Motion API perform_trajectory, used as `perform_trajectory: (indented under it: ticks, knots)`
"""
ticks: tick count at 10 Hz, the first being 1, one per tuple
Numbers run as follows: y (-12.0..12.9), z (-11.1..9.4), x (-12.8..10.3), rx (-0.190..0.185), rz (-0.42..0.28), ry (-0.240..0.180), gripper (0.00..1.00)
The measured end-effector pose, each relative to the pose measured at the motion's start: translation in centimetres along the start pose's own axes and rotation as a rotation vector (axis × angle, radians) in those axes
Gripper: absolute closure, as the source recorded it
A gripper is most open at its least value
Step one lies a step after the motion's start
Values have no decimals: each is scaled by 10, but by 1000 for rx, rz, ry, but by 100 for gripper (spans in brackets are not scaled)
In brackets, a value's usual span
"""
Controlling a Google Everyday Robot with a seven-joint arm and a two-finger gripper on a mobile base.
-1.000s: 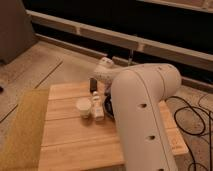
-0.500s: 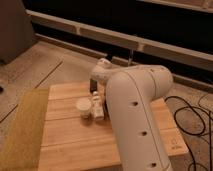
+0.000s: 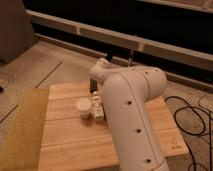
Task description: Place the pepper on the white sponge
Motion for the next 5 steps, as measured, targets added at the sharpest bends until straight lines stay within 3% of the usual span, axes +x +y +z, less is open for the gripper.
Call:
perform_trajectory:
  ticks: [3,5]
  knots:
    - [3,-1,-3,2,-2,-5,20]
    - [18,-10,-12,-29,-43,-44,20]
